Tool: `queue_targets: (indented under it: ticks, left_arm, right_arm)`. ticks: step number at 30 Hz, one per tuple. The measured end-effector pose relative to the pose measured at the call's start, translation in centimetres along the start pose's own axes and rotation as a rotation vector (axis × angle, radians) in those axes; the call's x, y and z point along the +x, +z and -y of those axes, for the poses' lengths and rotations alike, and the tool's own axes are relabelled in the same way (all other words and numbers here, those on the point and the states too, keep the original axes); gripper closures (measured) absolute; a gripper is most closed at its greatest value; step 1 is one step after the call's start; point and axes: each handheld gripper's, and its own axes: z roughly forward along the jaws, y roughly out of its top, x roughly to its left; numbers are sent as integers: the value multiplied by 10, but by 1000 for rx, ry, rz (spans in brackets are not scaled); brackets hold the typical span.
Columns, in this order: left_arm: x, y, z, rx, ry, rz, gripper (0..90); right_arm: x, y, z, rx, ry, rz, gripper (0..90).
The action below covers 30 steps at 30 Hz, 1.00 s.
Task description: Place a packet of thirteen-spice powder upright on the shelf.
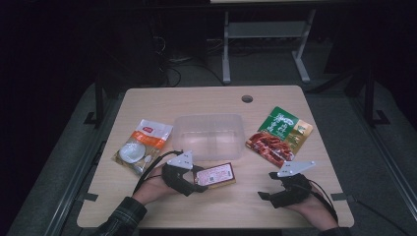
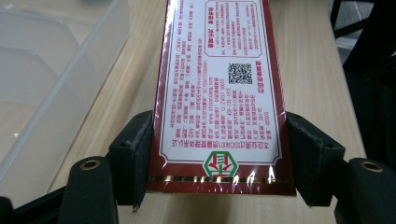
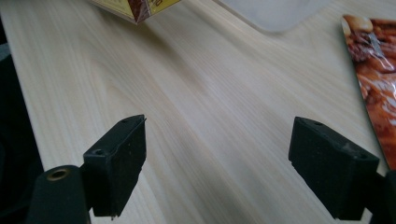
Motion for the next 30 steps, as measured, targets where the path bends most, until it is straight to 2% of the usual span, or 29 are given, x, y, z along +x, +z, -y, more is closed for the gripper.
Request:
queue_targets:
  ticks: [8,11,16,21,24,30]
  left_arm:
    - [-11,-22,7,-72,-20,0,318]
    - [-12,-30,7,-116,-18,-14,318]
    - [-16,-42,11,-181,-41,-19,319]
    - [-20,-48,14,-214,-41,-16,319]
    - [-21,-50,14,-230,-27,-9,319]
    - [-22,-51,14,-243,-19,0,319]
  right_arm:
    - [0,2,-18,-71,-62,-99,156]
    - [0,4,-27,-111,-86,-143,147]
    - [2,8,-44,-153,-128,-211,142]
    - [7,15,-66,-198,-189,-298,142]
    - [11,21,-80,-222,-229,-343,141]
    - [19,32,-102,-267,-278,-424,142]
